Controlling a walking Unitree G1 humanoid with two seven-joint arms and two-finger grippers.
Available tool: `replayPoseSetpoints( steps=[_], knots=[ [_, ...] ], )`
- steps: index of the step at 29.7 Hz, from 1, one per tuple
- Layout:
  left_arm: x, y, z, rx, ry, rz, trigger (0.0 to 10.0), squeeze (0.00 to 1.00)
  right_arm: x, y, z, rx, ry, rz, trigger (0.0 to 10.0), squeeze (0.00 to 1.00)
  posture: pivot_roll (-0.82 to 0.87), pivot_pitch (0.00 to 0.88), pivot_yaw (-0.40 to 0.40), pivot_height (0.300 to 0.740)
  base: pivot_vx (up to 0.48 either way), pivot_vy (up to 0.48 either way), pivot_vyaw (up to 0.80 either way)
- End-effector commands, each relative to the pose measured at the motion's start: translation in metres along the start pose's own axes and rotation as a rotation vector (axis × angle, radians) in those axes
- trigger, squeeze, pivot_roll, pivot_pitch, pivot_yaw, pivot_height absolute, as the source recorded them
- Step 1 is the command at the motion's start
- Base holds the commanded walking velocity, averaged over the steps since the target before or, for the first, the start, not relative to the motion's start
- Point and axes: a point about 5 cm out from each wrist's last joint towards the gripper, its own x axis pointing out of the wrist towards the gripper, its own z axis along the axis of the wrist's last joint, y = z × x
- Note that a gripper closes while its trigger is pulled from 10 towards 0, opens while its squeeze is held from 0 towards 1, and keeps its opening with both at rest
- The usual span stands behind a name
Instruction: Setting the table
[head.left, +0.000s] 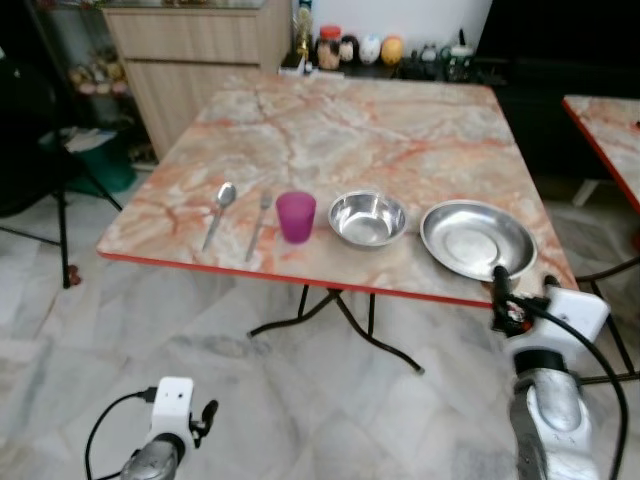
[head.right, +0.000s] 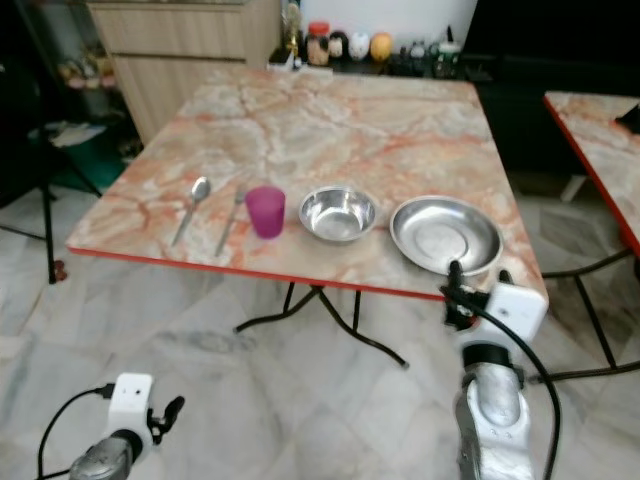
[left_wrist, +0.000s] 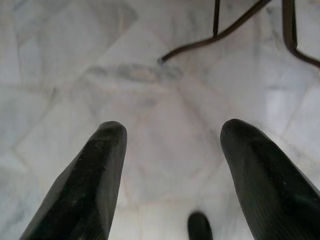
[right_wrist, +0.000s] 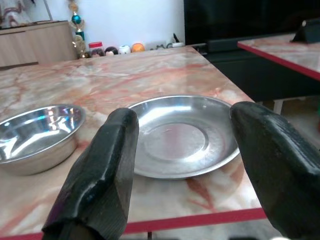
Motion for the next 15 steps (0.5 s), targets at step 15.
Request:
replayPoseSetpoints(
  steps=[15],
  knots=[
    [0.0005,-0.0064,-0.0008,-0.017,-0.001,-0.009,10.0,0.00,-0.0017,-0.0085,0.0031,-0.008,0.001,-0.022,10.0,0.00,0.00,0.036,-0.009,0.740,0.038,0.000,0.00]
  ],
)
